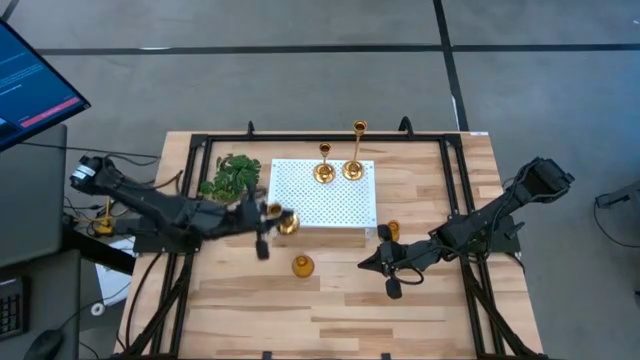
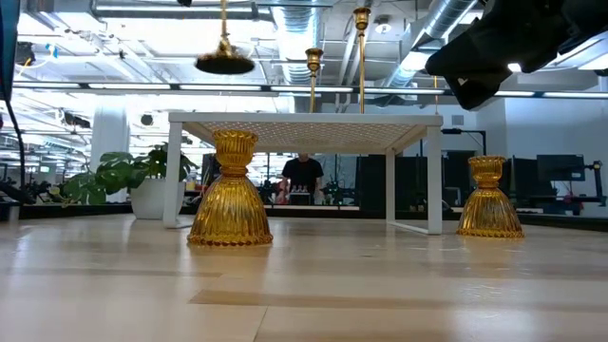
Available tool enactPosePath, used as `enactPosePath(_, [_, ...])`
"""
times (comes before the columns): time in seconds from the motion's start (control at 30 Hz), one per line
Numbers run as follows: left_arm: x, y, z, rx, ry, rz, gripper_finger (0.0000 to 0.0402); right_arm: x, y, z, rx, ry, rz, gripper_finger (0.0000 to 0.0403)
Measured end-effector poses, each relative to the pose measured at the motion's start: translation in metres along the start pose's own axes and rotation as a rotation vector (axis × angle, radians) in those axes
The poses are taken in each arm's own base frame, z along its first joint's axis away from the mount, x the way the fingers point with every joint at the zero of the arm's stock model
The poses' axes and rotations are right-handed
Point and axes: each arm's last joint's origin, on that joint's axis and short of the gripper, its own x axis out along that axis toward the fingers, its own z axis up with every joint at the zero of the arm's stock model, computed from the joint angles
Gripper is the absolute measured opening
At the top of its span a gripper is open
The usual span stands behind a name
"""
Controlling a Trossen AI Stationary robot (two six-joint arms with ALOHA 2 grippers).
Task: Pick & Place candle stick holders
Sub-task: Align the gold candle holder on the shelf with the gold candle holders
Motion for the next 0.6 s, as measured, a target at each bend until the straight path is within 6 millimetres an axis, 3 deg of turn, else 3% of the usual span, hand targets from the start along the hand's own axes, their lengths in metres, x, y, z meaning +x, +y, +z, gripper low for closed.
enactPosePath(0.27, [0.019, 0.044, 0.001, 0.038, 0.005, 0.228, 0.0008, 0.0, 0.0, 0.0, 0.0, 0.001, -0.001, 0.0])
enactPosePath(0.6, [0.039, 0.092, -0.01, -0.062, 0.011, 0.257, 0.0009, 0.0, 0.0, 0.0, 0.0, 0.001, -0.002, 0.0])
